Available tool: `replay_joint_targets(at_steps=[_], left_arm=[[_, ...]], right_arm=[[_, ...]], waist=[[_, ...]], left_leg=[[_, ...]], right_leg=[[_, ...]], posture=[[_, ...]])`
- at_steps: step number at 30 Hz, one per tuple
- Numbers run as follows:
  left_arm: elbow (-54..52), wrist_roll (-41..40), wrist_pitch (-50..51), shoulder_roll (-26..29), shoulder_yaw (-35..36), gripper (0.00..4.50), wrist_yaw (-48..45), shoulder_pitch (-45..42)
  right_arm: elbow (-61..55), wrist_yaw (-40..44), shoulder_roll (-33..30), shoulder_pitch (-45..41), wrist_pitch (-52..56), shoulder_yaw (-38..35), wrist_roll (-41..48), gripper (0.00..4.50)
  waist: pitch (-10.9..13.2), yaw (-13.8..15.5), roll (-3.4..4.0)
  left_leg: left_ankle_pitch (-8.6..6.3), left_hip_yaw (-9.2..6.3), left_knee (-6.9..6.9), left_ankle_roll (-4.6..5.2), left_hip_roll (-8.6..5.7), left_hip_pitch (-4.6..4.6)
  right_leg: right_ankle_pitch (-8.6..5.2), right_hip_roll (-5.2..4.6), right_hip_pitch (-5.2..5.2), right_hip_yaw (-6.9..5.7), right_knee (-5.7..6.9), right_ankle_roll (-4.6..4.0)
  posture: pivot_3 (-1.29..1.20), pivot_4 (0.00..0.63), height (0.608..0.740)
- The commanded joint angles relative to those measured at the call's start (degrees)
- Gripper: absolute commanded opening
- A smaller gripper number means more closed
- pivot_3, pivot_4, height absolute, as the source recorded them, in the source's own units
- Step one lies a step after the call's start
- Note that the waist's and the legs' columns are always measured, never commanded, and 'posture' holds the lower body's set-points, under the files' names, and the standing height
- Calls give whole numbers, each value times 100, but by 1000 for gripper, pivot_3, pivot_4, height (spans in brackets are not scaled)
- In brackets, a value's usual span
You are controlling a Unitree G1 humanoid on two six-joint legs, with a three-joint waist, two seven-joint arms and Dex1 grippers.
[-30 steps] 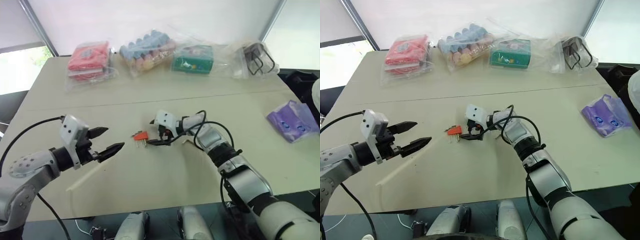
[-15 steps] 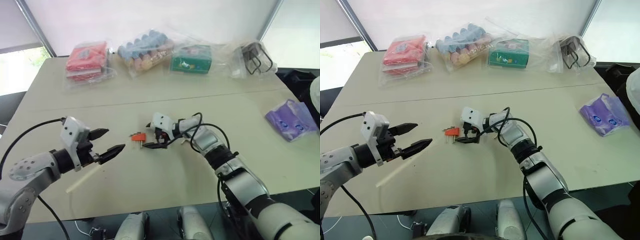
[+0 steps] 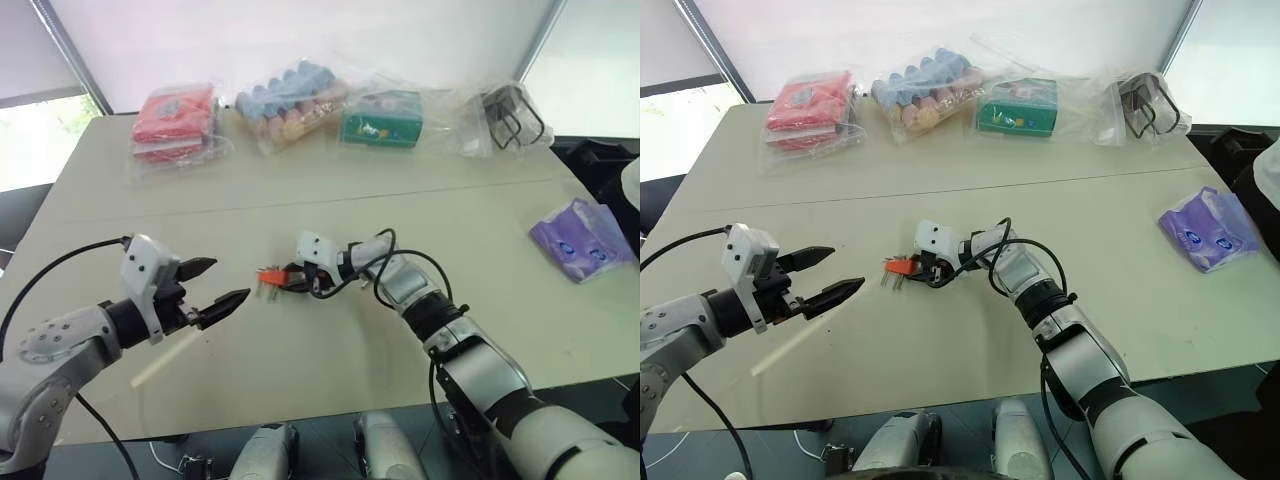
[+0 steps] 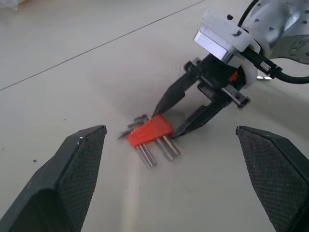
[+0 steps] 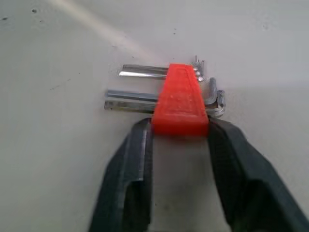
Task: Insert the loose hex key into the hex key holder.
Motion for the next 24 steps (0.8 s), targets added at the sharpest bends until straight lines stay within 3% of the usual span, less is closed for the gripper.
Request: replay_joint_targets(at_steps=[1, 4, 11, 17, 24], left_arm=[[-144, 6, -145, -4, 49, 4500, 17, -35], [-102, 17, -159, -5, 7, 4500, -1, -78], [321, -80, -200, 21, -272, 4500, -233, -674], [1208, -339, -112, -57, -535, 4500, -555, -2051], [2085, -473, 38, -257, -1092, 4500, -1146, -3526]], right_arm=[[138, -130, 14, -24, -126, 79, -192, 999], [0, -507, -75, 0, -592, 51, -367, 999], [-567, -2316, -724, -64, -2790, -261, -1081, 999], [-1350, -3603, -1620, -90, -4622, -525, -1905, 999], [-1899, -4065, -2255, -45, -5721, -728, -2165, 999]], waist=[[0, -1, 0], [0, 1, 0], [2, 52, -3], [4, 29, -7], [5, -6, -8]], left_leg=[[0, 0, 0, 0, 0, 0], [0, 0, 0, -1, 0, 0], [2, 1, 8, -4, -6, -8], [4, 0, 5, -7, -4, -14], [5, 3, 1, -7, -3, -12]], right_leg=[[0, 0, 0, 0, 0, 0], [0, 1, -1, 0, 1, 0], [0, -4, -2, -1, 1, 0], [0, 2, -13, -1, 2, 0], [0, 4, -14, 0, 4, 0]], posture=[[0, 150, 740], [0, 150, 740], [0, 150, 740], [0, 150, 740], [0, 150, 740]])
